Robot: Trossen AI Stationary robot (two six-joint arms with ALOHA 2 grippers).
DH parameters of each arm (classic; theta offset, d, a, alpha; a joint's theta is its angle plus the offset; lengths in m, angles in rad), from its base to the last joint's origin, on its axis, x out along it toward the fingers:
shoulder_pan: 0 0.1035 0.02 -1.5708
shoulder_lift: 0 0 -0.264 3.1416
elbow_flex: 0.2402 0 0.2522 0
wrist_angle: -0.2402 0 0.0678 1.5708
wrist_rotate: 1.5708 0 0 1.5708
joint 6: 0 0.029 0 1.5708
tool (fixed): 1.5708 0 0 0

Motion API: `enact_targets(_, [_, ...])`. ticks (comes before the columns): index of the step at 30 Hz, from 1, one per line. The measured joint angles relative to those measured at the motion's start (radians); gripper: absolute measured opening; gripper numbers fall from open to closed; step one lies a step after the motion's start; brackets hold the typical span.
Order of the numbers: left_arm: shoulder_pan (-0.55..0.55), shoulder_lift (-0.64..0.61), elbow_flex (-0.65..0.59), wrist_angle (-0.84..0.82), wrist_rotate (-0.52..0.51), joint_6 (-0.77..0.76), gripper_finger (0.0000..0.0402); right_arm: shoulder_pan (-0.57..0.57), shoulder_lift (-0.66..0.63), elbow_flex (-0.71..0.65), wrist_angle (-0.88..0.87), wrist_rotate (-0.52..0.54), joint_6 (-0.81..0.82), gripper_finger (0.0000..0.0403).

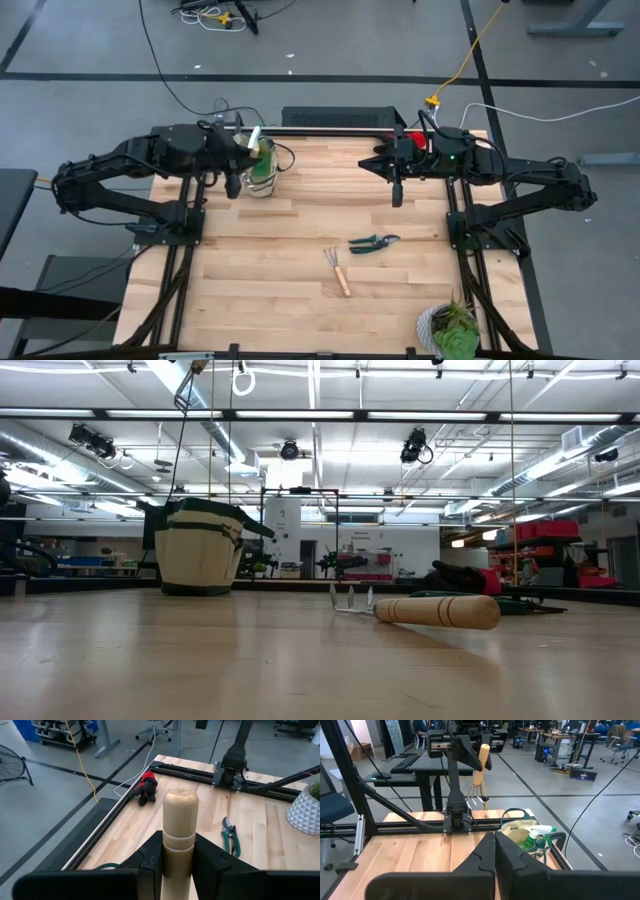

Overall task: Pick & Place Garden tools in Gardening bag
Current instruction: Put the brown hand rake into the gardening bag

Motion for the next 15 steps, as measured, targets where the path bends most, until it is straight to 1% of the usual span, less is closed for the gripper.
enact_targets(9, [0.000,0.014,0.000,0.025,-0.004,-0.027,0.0080,0.000,0.000,0.000,0.000,0.000,0.000,0.0001])
enact_targets(13, [0.000,0.026,0.000,0.086,0.054,-0.007,0.0080,0.000,0.000,0.000,0.001,0.000,0.000,0.0001])
enact_targets(15, [0.000,0.030,0.000,0.081,0.074,0.002,0.0080,0.000,0.000,0.000,0.002,0.000,0.000,0.0001])
